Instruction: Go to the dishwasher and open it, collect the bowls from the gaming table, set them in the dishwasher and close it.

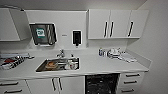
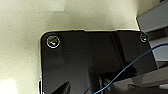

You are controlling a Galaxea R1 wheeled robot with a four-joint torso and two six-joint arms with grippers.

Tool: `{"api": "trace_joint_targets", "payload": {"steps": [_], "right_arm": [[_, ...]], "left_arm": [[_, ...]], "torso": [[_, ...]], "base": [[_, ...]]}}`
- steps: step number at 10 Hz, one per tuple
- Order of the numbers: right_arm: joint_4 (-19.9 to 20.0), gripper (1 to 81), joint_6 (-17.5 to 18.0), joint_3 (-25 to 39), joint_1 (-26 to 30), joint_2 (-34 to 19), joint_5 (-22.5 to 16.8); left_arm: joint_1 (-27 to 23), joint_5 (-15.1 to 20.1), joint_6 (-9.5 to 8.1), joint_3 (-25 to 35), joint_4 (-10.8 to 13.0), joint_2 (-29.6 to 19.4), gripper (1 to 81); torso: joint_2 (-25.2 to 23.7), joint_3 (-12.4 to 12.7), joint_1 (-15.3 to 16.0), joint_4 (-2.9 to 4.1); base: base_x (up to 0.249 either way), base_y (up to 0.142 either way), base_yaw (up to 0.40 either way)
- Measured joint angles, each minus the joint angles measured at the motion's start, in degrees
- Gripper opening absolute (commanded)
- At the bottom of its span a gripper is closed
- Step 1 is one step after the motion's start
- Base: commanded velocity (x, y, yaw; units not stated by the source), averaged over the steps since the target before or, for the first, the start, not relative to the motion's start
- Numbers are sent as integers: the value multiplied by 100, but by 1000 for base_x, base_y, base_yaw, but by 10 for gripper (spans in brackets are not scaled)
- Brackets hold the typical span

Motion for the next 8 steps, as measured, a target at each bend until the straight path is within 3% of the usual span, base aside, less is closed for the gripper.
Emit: {"api": "trace_joint_targets", "payload": {"steps": [3, 8], "right_arm": [[-2, 811, 0, 0, -46, 0, -6], [-2, 811, -1, 0, -24, 0, 0]], "left_arm": [[28, 5, 0, 0, 0, 1, 811], [0, 5, 1, 0, 0, 4, 811]], "torso": [[498, 203, -328, 0], [1519, 223, -990, 0]], "base": [[0, 0, 0], [0, 0, 0]]}}
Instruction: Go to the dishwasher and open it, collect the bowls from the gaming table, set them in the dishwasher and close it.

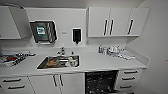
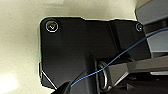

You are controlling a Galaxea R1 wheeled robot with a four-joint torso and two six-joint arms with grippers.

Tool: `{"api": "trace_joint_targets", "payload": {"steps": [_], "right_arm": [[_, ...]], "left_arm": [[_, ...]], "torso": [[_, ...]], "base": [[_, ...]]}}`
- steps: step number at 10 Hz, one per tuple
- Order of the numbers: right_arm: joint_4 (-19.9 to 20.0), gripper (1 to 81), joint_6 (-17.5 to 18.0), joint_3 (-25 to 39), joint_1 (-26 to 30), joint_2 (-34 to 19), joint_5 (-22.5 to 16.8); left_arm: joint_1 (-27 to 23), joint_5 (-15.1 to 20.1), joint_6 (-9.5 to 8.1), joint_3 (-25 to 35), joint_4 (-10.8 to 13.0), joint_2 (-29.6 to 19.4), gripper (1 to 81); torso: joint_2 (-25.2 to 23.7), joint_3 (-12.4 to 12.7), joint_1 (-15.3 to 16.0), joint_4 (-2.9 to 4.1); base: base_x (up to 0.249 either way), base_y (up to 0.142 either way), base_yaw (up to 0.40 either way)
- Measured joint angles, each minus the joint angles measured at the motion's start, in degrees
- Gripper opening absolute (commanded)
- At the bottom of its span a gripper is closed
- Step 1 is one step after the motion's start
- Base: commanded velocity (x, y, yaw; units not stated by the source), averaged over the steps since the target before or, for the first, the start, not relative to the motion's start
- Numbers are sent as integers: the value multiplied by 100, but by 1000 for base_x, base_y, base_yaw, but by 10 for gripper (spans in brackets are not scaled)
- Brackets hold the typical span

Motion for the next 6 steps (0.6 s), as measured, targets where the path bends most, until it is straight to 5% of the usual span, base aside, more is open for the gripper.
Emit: {"api": "trace_joint_targets", "payload": {"steps": [6], "right_arm": [[-1, 811, 0, -7, 15, 0, 0]], "left_arm": [[0, 9, 0, 0, 0, 41, 811]], "torso": [[1121, 627, -730, 0]], "base": [[0, 0, 0]]}}
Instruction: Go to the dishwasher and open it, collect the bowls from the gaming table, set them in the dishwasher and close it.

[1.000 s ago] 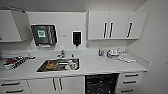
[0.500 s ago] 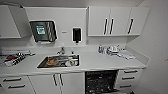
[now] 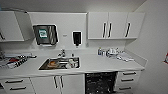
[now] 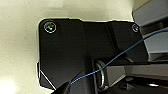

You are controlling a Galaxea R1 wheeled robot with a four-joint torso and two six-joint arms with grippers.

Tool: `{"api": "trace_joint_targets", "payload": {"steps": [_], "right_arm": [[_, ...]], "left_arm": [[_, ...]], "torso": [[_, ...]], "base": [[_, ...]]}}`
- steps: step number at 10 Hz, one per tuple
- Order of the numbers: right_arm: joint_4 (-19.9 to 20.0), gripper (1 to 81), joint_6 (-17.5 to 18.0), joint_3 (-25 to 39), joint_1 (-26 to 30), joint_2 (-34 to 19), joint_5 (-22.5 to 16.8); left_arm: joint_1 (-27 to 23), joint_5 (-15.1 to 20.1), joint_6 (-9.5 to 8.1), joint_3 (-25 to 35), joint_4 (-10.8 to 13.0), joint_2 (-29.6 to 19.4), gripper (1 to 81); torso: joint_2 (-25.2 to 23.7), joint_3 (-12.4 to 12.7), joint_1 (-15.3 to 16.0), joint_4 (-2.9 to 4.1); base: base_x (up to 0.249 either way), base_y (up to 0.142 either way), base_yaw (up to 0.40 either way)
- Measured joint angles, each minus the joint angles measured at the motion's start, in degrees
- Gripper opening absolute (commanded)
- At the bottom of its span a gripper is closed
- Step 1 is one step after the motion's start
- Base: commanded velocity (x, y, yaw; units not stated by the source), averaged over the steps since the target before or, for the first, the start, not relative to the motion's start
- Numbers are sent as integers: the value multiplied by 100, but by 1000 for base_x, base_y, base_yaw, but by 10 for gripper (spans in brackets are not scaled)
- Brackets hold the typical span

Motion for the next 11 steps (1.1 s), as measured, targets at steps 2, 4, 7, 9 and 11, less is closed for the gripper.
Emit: {"api": "trace_joint_targets", "payload": {"steps": [2, 4, 7, 9, 11], "right_arm": [[-2, 811, -2, -11, -59, 0, -15], [-7, 811, -2, -15, 21, 0, 13], [-22, 811, -2, -52, -20, 1, 0], [-22, 811, -2, -55, -43, 22, 2], [-22, 811, -2, -76, -48, 28, -2]], "left_arm": [[48, 6, -1, 0, 0, -1, 811], [-38, -2, -1, 0, 0, -4, 811], [0, 0, -1, 0, 0, -15, 811], [-18, -2, -1, 0, 0, -17, 811], [-2, 0, -1, 0, 0, -17, 811]], "torso": [[328, 61, -81, 0], [470, 64, -101, 0], [474, 66, -109, 0], [474, 68, -112, 0], [479, 214, -109, 0]], "base": [[0, 0, 0], [0, 0, 0], [0, 0, 0], [0, 0, 0], [0, 0, 0]]}}
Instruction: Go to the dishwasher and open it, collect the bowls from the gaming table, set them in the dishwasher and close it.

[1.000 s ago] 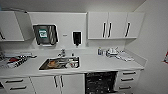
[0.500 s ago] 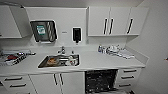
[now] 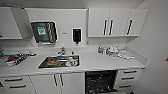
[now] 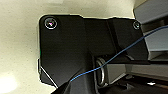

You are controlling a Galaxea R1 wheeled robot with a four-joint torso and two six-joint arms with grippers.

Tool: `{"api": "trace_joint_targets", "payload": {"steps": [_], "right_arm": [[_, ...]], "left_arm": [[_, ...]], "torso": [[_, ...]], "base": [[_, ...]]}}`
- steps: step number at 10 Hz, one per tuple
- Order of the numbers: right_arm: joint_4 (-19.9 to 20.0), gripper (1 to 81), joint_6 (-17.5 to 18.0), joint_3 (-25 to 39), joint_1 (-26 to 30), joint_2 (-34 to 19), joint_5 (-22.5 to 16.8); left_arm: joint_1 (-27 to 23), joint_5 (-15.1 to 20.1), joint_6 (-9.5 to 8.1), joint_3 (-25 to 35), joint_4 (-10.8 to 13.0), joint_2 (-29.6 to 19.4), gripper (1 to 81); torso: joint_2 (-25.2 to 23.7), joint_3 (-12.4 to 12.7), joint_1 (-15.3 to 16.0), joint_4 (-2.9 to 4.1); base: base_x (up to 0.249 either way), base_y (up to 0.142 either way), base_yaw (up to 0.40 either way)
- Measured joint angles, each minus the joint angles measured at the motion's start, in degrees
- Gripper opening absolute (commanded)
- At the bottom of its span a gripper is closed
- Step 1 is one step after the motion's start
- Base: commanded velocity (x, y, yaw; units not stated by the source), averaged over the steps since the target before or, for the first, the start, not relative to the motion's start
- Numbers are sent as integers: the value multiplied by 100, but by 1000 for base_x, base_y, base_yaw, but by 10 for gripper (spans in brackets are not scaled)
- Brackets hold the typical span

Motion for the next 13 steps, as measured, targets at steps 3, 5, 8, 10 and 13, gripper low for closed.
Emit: {"api": "trace_joint_targets", "payload": {"steps": [3, 5, 8, 10, 13], "right_arm": [[0, 811, 0, -13, -16, 0, 2], [-2, 811, 0, -74, -46, 20, -11], [-2, 811, 0, -363, -48, 116, -11], [-10, 811, 0, -496, -48, 210, -15], [-13, 811, -2, -666, -89, 374, -48]], "left_arm": [[2, 0, -10, 0, -7, 2, 811], [66, 2, -29, 0, -24, 5, 811], [77, 245, -29, 0, -27, 48, 811], [80, 433, -21, 0, -24, 68, 811], [69, 645, -22, 0, -355, 168, 811]], "torso": [[-2, 421, -9, 0], [-2, 482, -13, 0], [-2, 480, -15, 0], [-2, 480, -18, 0], [-2, 480, -18, 0]], "base": [[0, 0, 0], [0, 0, 0], [0, 0, 0], [0, 0, 0], [0, 0, 0]]}}
